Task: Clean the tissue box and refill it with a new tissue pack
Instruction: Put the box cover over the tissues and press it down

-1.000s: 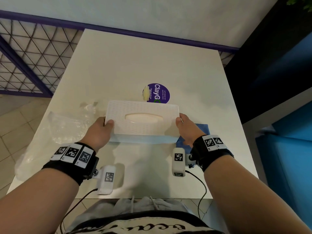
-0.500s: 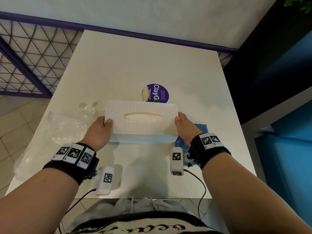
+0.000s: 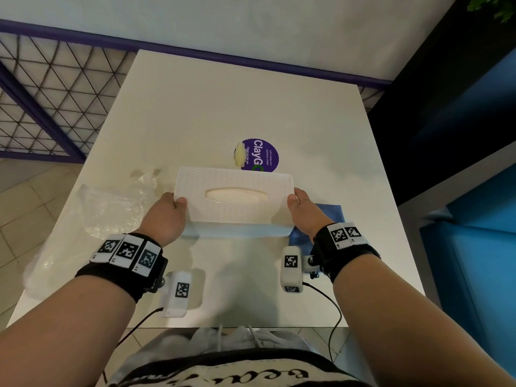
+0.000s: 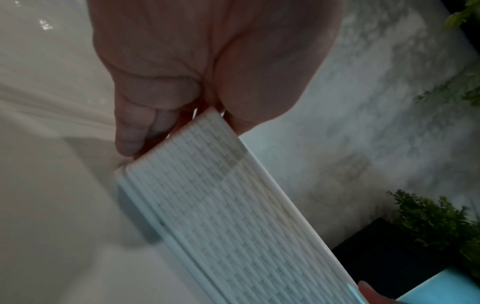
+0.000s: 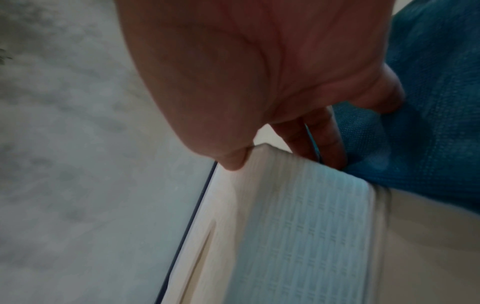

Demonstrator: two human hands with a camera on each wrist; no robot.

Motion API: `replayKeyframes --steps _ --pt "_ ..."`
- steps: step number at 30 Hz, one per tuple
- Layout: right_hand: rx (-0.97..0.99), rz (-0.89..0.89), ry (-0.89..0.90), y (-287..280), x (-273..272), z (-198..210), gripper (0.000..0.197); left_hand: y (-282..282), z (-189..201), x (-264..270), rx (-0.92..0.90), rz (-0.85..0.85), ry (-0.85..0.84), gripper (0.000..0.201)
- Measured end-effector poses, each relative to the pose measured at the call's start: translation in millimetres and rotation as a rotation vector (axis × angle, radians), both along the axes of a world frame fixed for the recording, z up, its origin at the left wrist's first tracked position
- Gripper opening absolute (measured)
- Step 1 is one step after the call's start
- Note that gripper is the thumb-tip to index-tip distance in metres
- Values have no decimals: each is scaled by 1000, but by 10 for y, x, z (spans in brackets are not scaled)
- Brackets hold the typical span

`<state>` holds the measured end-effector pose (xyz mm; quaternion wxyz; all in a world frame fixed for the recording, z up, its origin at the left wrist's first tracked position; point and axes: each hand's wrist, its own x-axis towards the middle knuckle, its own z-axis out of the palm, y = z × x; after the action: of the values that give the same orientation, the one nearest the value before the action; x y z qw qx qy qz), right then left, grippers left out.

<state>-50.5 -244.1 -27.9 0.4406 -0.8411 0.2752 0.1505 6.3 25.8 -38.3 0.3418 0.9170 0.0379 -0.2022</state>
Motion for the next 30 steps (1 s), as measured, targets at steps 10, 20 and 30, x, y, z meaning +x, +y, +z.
replayKeyframes --steps 10,20,30 --pt "-459 320 254 135 48 280 56 15 -38 21 357 -432 -138 56" --pt "-638 577 485 172 96 144 71 -140 124 77 548 -525 -60 70" --pt "-759 283 -31 345 310 172 55 -322 304 177 523 -488 -24 68"
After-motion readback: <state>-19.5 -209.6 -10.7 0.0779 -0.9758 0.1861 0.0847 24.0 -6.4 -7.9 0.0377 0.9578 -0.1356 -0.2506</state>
